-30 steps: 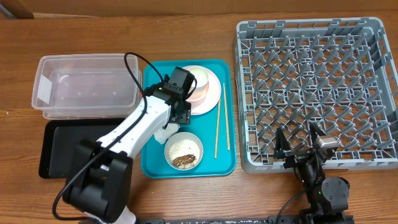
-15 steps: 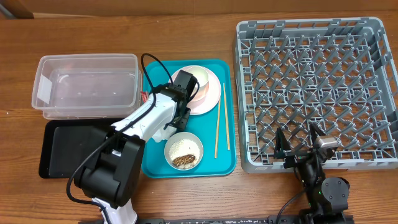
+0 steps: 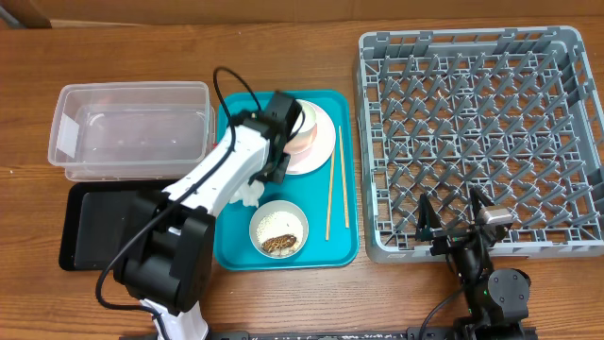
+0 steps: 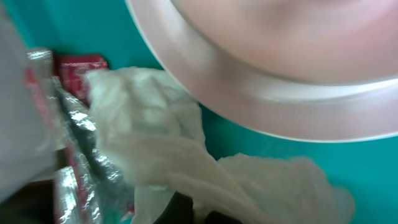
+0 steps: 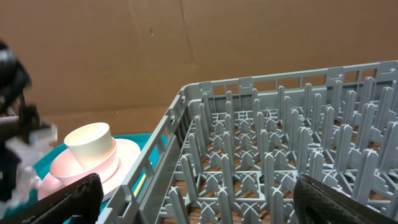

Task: Sort waste into correct bins and load items into the dishwasher
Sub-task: 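Carry the tissue left and release it into the clear bin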

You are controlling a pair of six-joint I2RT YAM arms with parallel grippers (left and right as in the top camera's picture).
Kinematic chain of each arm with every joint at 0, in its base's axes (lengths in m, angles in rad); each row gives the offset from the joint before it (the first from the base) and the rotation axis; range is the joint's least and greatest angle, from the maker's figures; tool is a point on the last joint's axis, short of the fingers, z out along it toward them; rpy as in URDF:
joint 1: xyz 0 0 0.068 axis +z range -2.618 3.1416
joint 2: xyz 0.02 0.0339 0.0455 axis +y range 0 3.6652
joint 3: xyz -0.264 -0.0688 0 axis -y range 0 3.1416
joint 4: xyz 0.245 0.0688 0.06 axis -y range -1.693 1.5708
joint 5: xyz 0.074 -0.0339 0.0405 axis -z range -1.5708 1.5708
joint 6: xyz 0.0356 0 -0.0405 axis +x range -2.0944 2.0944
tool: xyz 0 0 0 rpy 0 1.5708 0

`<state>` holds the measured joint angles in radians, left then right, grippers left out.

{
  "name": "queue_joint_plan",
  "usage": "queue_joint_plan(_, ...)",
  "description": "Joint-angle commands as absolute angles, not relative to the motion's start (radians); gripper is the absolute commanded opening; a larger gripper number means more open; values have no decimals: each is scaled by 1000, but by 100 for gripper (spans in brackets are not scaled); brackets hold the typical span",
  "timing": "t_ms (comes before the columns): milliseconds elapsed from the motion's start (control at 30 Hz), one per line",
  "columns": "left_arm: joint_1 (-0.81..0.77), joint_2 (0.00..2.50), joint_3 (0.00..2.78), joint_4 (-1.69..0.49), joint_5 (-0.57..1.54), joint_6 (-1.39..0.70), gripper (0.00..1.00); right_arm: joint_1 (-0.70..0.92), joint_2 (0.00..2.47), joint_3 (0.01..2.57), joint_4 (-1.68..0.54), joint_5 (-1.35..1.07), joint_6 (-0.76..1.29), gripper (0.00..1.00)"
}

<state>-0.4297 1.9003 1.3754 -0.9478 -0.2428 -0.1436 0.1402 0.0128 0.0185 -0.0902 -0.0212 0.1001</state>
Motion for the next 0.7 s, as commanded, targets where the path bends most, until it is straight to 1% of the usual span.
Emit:
queue_joint_plan(0,-426,1901,1516,-1008,-235,-191,4,147,5,8,-84,-16,94,100)
queue_joint_plan(200,-403,1901,1697,-1075,-248,-256,4,147,5,8,-84,-16,94,100)
queue_joint_plan(300,-340,1901,1758,-1085,-231,-325,4,147,5,8,-84,-16,94,100)
queue_joint_plan(367,-297,1901,1765,-1079,-136,-337,4,147,5,8,-84,-16,94,100)
queue_joint_plan(600,-174,1902,1761,-1135,344,-300,4,147,5,8,-84,-16,94,100)
queue_joint_plan(667,-155,1902,1762,-1150,371,-284,4,147,5,8,-84,-16,93,100)
